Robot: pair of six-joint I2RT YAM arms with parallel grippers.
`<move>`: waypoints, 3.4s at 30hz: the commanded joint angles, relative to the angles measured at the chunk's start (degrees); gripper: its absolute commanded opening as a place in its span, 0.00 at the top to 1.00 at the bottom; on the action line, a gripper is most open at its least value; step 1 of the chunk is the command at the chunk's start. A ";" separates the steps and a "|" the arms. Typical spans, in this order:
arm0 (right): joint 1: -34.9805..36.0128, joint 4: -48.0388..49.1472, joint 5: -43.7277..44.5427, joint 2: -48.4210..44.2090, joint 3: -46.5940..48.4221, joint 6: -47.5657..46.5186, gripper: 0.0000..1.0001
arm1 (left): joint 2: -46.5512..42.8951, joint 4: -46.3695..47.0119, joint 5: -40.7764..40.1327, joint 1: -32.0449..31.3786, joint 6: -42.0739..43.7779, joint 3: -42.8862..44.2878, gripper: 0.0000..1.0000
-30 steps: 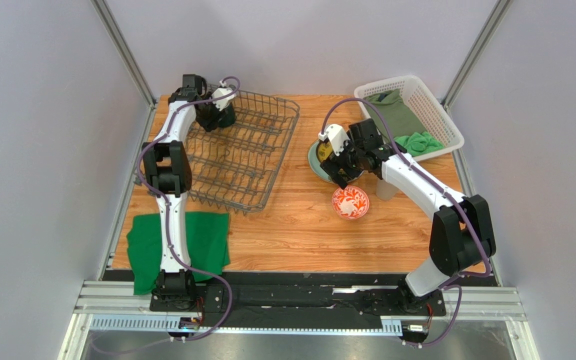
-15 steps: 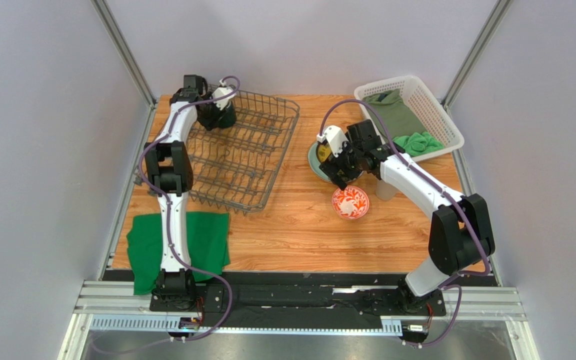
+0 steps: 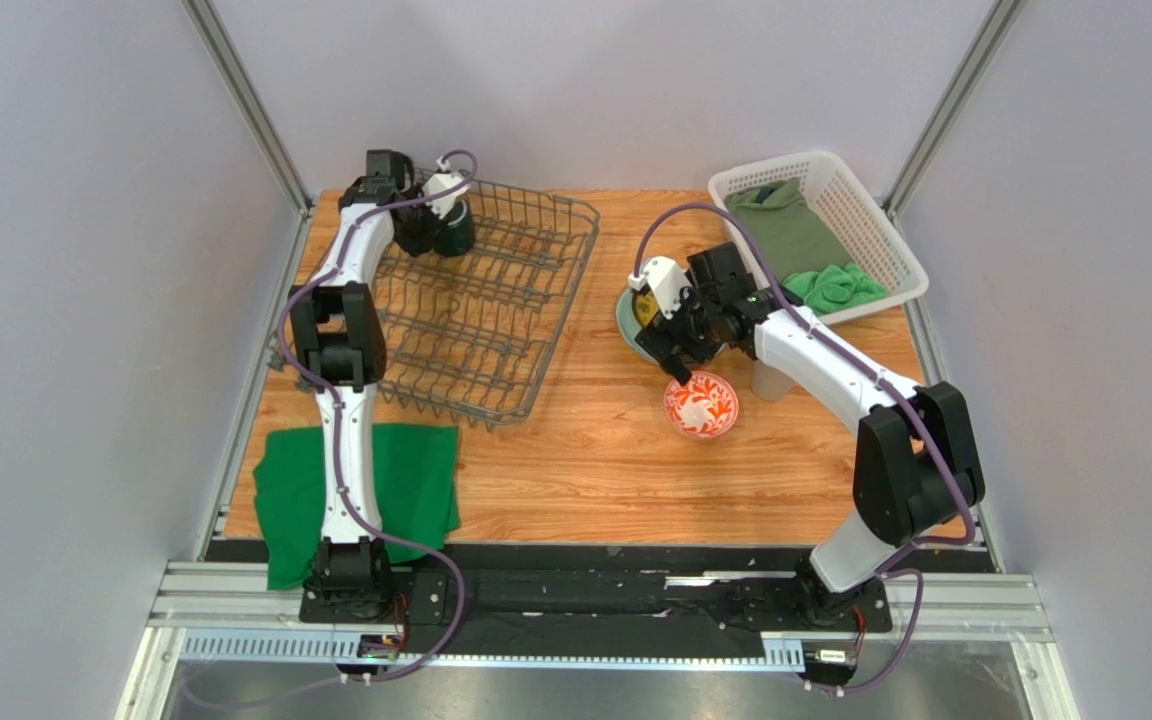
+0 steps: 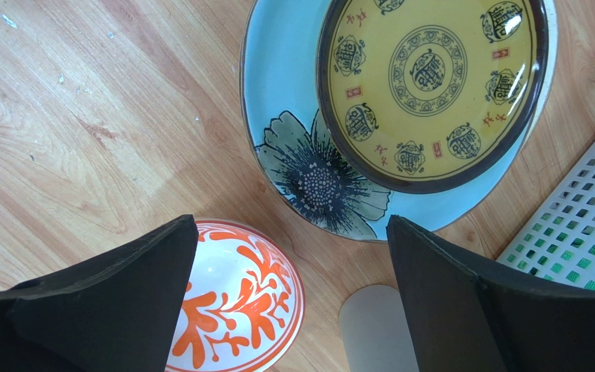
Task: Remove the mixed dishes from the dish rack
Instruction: Pick up the cup from the dish rack.
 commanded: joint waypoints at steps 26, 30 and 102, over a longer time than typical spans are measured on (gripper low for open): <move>1.17 0.71 1.33 0.54 0.49 -1.82 0.01 | -8.86 -2.64 8.50 0.06 -5.62 -0.97 1.00; 1.09 0.63 1.24 0.28 0.40 -1.73 0.01 | -11.67 -2.82 10.34 0.06 -7.12 -2.03 1.00; -0.14 32.79 -27.23 -6.67 12.00 43.62 0.21 | -55.01 112.21 58.87 -11.19 -140.88 -69.17 1.00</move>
